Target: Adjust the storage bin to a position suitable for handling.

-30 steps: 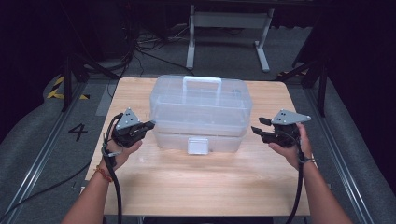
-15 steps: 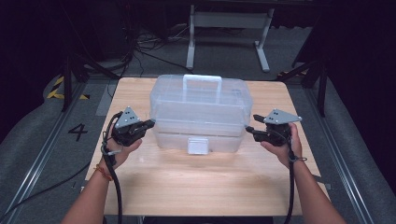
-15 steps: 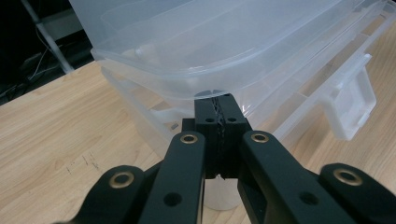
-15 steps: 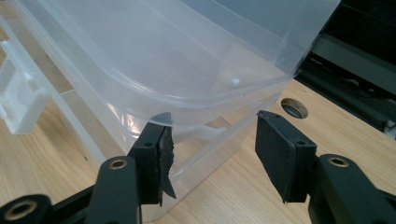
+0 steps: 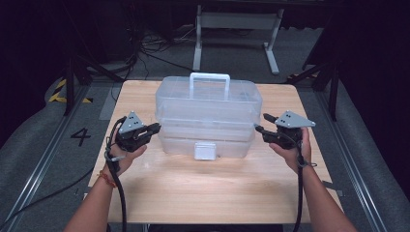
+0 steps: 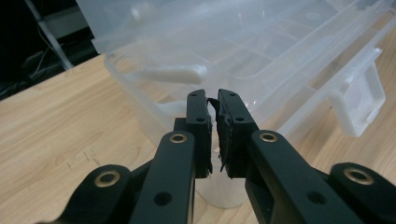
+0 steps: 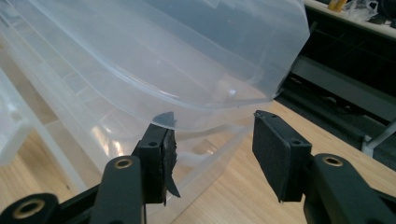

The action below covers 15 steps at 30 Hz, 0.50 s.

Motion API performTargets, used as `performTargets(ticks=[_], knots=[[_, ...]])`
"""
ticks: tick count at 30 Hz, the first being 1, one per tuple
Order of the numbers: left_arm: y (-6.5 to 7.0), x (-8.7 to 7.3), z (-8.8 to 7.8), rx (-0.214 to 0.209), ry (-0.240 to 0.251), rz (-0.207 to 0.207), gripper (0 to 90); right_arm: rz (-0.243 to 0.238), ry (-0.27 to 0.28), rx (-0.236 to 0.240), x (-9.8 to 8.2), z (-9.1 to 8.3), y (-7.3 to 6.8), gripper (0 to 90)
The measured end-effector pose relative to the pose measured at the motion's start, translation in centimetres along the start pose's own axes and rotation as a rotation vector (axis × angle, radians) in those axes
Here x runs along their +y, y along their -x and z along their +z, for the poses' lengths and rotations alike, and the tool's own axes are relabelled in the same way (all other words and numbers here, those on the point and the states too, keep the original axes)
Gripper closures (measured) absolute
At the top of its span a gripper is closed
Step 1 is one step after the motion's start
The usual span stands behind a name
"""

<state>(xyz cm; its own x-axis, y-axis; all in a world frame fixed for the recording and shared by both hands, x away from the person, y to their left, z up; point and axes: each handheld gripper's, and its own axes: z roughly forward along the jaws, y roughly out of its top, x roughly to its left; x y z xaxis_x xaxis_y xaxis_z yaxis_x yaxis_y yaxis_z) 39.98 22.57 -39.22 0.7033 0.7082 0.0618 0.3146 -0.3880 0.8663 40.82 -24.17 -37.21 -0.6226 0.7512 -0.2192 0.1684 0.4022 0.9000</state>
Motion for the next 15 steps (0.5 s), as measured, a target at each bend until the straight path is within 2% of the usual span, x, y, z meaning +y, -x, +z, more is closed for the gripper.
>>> performTargets(ticks=[3,6,15], knots=[[-0.1,-0.3,0.3,0.003,-0.006,-0.006,81.4,0.030,0.019,-0.006,0.4,0.1,0.3,47.9],[-0.1,-0.7,0.6,-0.012,-0.011,-0.014,81.3,0.043,0.032,-0.013,0.8,0.2,0.5,47.7],[-0.3,-0.7,0.6,-0.017,-0.007,-0.017,81.9,0.043,0.066,-0.055,2.6,0.8,1.3,48.2]])
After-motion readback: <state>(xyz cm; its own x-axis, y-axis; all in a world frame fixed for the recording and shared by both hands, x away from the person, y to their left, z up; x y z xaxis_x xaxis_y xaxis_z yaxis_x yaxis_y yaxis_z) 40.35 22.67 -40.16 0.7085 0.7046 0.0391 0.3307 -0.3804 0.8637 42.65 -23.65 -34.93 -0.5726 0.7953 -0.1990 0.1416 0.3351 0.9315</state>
